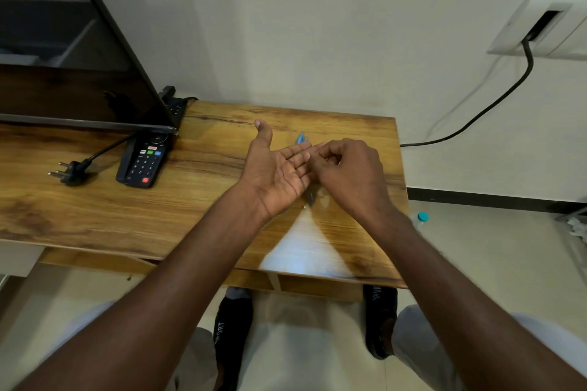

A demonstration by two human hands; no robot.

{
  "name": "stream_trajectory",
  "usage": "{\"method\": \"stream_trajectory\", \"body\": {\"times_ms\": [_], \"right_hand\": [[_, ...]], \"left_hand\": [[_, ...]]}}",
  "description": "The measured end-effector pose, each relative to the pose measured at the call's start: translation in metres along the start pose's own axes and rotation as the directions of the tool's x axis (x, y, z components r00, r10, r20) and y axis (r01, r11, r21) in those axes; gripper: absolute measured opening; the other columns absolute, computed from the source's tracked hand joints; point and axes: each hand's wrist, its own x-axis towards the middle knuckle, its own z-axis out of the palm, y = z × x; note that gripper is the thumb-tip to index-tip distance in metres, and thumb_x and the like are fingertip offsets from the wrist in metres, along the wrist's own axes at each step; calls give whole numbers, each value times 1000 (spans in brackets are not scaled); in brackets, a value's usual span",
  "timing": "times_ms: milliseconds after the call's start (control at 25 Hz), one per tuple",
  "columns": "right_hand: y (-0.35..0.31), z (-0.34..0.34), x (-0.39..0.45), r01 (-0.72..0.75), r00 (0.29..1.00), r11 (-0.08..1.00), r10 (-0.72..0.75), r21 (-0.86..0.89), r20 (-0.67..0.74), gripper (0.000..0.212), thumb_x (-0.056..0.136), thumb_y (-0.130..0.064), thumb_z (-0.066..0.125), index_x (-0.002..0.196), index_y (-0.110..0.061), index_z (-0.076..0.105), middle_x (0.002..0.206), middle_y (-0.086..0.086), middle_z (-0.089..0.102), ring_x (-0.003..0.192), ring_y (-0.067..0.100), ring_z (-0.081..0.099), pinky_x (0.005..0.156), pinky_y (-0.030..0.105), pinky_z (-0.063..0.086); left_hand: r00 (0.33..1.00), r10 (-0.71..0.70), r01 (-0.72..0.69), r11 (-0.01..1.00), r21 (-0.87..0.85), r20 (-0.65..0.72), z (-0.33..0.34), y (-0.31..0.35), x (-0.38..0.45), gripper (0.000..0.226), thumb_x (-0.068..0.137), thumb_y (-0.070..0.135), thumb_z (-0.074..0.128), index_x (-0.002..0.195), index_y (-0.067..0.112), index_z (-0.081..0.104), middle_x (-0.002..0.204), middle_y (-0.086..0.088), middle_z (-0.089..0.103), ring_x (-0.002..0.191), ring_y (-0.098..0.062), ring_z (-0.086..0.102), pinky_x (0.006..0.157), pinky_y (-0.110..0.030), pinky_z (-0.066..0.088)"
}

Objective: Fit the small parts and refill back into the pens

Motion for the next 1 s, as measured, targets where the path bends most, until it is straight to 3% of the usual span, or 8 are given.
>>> {"method": "stream_trajectory", "body": {"times_ms": [200, 360, 480, 1000], "right_hand": [[-2, 4, -2, -57, 998, 998, 57, -22, 35, 14, 91, -38, 73, 86, -29, 83, 68, -12, 73, 66, 4, 68, 61, 30, 57], [-7, 7, -5, -76, 996, 996, 78, -51, 41, 15, 87, -44, 77, 85, -30, 81, 68, -12, 72, 66, 6, 68, 58, 26, 50], [-11, 11, -7, -86, 996, 993, 88, -86, 17, 13, 86, -42, 77, 85, -30, 81, 72, -11, 73, 70, 10, 70, 61, 30, 56], [-22, 20, -11, -160, 987, 978, 157, -136, -26, 18, 95, -31, 66, 90, -25, 81, 76, -6, 74, 69, 15, 68, 56, 27, 48]], "left_hand": [[1000, -5, 6, 1000, 24, -21, 1, -6, 5, 104, 95, 81, 36, 143, -10, 50, 126, -26, 71, 97, -32, 77, 79, -39, 66], [1000, -5, 6, 999, 45, -26, 2, -9, 4, 99, 96, 79, 38, 140, -8, 53, 111, -23, 75, 93, -30, 77, 76, -36, 66], [999, 7, -5, 998, 60, -41, 2, -10, 4, 96, 97, 77, 40, 139, -7, 55, 109, -21, 75, 88, -26, 77, 74, -33, 66], [995, 47, -37, 992, 118, -86, 6, -14, 4, 85, 99, 69, 47, 135, -6, 60, 105, -17, 74, 91, -23, 73, 89, -35, 59]]}}
